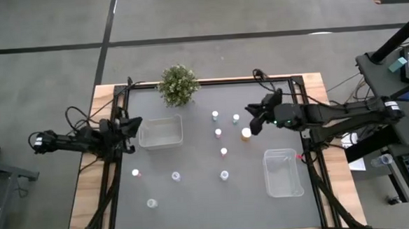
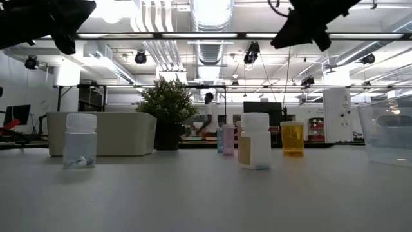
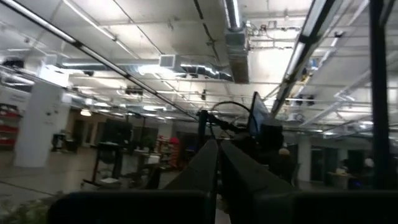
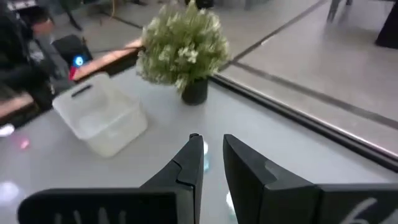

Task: Pick and place medicine bottles into bin by pill shape (circle, oval)
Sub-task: Put the orange pill bottle into the gray bin

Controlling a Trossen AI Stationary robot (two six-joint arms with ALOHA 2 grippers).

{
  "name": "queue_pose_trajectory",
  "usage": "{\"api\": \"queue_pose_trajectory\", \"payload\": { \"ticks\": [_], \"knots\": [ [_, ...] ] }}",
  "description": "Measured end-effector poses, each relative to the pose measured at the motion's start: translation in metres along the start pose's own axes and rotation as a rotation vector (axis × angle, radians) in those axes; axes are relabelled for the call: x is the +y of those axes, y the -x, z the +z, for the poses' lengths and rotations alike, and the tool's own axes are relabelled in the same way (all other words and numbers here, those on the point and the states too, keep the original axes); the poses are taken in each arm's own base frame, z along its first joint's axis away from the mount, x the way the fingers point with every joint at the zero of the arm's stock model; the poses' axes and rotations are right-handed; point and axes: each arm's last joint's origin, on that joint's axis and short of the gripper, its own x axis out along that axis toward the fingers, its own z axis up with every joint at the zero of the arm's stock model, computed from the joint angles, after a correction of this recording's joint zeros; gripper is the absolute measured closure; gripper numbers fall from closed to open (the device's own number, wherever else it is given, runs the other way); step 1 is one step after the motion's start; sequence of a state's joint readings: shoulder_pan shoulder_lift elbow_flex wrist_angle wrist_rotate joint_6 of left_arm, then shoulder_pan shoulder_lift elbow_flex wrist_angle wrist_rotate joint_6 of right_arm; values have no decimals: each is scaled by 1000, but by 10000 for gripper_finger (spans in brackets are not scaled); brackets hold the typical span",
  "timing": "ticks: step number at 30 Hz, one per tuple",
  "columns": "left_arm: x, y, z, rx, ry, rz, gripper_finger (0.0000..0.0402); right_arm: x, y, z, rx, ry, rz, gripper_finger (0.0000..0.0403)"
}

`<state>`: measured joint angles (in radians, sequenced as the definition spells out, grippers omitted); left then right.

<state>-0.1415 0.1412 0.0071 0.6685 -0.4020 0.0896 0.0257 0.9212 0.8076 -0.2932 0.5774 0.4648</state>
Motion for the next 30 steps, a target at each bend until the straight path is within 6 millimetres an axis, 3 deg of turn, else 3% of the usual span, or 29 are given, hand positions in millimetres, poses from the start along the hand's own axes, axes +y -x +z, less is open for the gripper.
{"api": "queue_pose_trajectory", "payload": {
  "ticks": [7,15,24,30],
  "knots": [
    [-5,-3,-7,51,82,-106,400,23,-22,11,89,45,-4,351],
    [-8,-5,-12,90,96,-163,400,44,-48,13,317,94,-112,351],
    [-8,-5,-12,91,106,-162,400,61,-71,4,642,147,-171,351],
    [-8,-4,-11,88,106,-162,400,70,-83,-3,757,144,-136,351]
  ]
}}
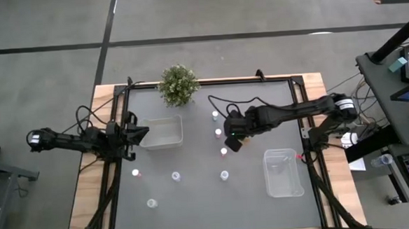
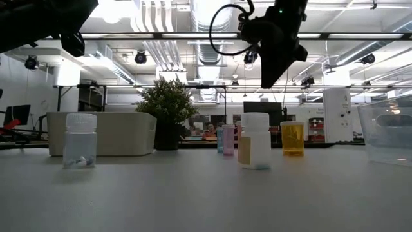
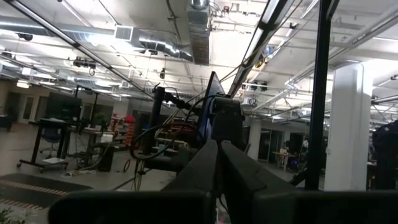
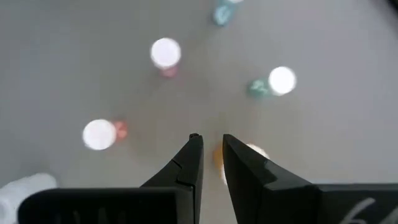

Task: Pick and place medicine bottles into bin by pill shape (circle, oval)
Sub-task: Put the orange pill bottle into the gray bin

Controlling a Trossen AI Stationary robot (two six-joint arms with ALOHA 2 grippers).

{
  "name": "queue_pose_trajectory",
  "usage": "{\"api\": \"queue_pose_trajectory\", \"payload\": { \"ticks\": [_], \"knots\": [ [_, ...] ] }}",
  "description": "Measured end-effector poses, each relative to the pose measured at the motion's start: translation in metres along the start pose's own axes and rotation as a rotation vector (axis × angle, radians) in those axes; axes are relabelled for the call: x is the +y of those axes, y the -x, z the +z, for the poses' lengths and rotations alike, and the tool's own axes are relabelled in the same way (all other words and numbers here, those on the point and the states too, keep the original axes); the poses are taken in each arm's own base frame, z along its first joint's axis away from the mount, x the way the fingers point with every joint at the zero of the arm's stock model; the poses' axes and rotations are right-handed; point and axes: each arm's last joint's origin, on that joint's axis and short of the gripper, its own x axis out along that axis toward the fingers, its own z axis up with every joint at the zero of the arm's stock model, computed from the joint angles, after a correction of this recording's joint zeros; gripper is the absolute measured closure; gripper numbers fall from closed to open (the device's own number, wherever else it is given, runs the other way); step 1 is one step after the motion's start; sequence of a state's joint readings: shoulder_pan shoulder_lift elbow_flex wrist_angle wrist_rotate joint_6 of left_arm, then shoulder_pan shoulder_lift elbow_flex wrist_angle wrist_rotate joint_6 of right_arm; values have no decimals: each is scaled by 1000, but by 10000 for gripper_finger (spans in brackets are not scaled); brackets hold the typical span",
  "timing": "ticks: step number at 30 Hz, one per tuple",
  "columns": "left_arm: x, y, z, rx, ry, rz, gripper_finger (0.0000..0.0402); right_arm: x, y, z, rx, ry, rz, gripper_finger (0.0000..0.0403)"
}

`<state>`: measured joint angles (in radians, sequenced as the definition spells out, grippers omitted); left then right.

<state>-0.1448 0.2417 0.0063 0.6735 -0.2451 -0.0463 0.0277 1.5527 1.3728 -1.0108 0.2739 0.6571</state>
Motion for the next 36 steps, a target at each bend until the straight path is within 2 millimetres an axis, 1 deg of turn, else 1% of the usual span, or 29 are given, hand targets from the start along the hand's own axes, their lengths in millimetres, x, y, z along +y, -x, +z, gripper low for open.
{"api": "queue_pose_trajectory", "payload": {
  "ticks": [4,8,14,20,24,28,30,33,36],
  "knots": [
    [0,0,0,1,0,0,400,3,-9,0,30,-39,-9,351],
    [0,0,0,3,-1,0,400,3,-10,1,33,-68,-11,338],
    [0,0,-1,9,-2,1,400,1,-9,1,29,-106,-10,292],
    [0,-1,-2,17,-4,2,400,1,-10,2,15,-187,-30,230],
    [0,-1,-2,18,-5,2,400,0,-11,2,-7,-185,-65,187],
    [0,-1,-3,22,-6,4,400,-3,-11,4,-87,-181,-154,152],
    [0,-1,-3,24,-6,4,400,-4,-10,5,-118,-166,-194,141],
    [0,-1,-3,21,-6,5,400,-5,-9,4,-114,-119,-204,133],
    [0,-1,-3,20,-5,8,400,-6,-9,2,-92,-24,-219,131]
  ]
}}
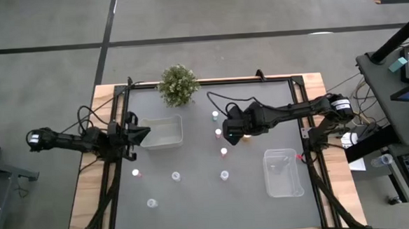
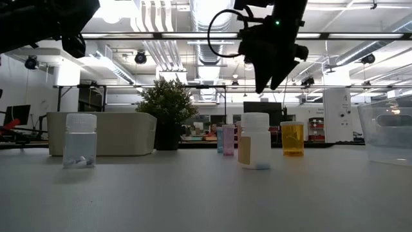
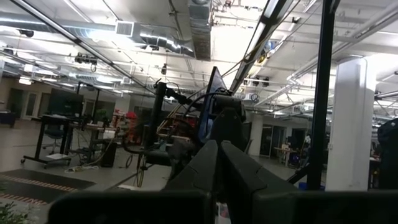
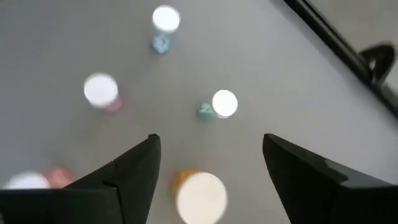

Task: Pick and place medicine bottles into bin by pill shape (circle, oval)
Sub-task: Put the orange pill bottle into the gray bin

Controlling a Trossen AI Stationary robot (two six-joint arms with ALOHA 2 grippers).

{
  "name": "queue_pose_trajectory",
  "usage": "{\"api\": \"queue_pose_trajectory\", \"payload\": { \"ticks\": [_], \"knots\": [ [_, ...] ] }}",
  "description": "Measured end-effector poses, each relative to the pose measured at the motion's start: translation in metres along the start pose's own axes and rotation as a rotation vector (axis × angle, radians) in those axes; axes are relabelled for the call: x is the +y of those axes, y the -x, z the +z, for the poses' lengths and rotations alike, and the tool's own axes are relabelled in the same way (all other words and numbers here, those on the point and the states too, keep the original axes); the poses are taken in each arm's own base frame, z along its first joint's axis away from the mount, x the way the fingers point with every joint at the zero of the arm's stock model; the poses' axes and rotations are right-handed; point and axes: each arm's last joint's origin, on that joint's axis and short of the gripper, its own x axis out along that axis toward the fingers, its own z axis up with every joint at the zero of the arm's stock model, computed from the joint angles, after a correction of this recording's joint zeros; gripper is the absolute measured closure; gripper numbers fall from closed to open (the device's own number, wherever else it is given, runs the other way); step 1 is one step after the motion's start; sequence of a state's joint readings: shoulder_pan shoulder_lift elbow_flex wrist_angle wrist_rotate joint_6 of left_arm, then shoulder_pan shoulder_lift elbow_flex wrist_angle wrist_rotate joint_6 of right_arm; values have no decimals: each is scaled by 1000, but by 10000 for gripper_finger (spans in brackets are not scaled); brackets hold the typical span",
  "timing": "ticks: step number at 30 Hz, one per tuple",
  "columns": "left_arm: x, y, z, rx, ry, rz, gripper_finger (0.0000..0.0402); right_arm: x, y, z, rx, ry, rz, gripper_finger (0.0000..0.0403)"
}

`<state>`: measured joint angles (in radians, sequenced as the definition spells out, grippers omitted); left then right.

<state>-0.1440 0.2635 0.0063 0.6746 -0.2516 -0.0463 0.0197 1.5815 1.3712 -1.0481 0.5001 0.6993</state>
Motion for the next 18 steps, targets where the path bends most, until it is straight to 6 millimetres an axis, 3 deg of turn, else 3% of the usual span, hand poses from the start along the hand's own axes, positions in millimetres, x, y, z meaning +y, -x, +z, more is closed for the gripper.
{"api": "queue_pose_trajectory", "payload": {
  "ticks": [7,18],
  "knots": [
    [0,0,1,-5,4,0,400,1,-5,-4,8,224,-5,138],
    [-1,-3,-6,48,41,4,400,-16,13,-9,-24,248,30,144]
  ]
}}
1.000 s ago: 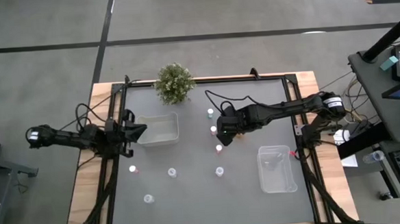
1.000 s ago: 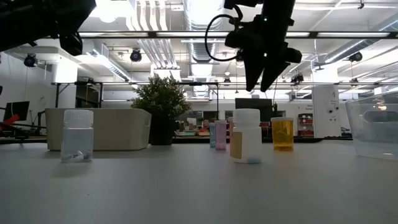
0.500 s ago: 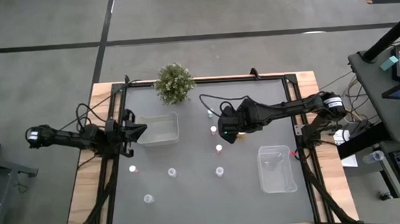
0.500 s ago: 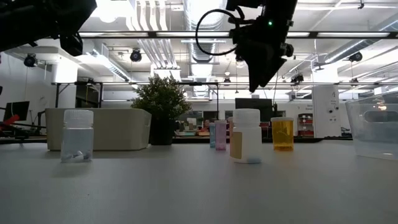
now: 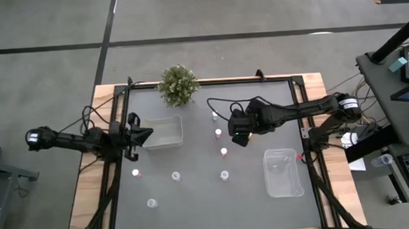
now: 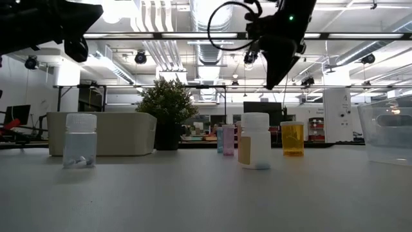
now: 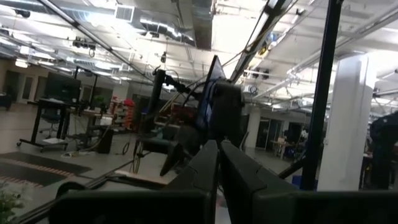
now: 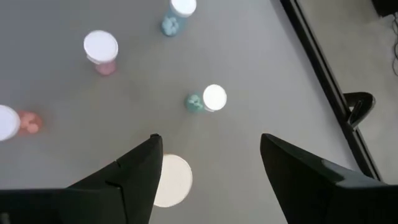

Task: Pick and place medicine bottles into bin by pill shape (circle, oval)
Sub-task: Put the orange pill bottle into the gray bin

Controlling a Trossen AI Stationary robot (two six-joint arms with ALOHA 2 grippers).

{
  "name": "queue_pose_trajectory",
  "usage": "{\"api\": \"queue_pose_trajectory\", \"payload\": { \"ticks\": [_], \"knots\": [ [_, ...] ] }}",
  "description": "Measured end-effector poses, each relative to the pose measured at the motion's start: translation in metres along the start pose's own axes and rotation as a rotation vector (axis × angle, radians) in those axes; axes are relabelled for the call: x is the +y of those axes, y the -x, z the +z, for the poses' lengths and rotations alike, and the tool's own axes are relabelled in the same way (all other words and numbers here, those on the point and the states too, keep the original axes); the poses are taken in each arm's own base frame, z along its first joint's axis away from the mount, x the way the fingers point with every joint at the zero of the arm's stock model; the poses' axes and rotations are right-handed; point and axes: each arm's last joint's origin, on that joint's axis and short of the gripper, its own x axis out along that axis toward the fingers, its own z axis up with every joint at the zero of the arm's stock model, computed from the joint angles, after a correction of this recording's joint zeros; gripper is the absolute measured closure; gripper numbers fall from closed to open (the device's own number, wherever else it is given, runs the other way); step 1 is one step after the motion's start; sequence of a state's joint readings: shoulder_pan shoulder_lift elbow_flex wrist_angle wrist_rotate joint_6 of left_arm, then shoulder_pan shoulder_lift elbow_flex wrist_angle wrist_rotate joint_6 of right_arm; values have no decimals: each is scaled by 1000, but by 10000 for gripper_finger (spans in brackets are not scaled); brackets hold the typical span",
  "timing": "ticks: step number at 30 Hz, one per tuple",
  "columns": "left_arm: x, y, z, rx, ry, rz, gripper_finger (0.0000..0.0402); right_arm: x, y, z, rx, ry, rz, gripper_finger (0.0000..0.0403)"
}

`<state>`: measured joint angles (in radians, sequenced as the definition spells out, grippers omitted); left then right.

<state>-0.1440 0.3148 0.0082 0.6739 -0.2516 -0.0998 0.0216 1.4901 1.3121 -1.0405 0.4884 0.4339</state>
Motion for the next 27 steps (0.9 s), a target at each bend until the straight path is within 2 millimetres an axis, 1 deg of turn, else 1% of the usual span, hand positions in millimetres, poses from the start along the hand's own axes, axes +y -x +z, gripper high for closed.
{"api": "queue_pose_trajectory", "payload": {
  "ticks": [8,11,16,23,27],
  "knots": [
    [0,-2,-3,19,-5,3,400,-15,23,-4,-73,-16,32,154],
    [0,-2,-3,18,-5,15,400,-19,29,-5,-92,-14,40,157],
    [0,-2,-2,16,-4,17,400,-22,32,-12,-101,-1,45,158],
    [0,-2,-3,18,-5,17,400,-21,34,-31,-171,24,87,156],
    [0,-2,-2,15,-5,17,400,-18,32,-43,-223,55,142,156]
  ]
}}
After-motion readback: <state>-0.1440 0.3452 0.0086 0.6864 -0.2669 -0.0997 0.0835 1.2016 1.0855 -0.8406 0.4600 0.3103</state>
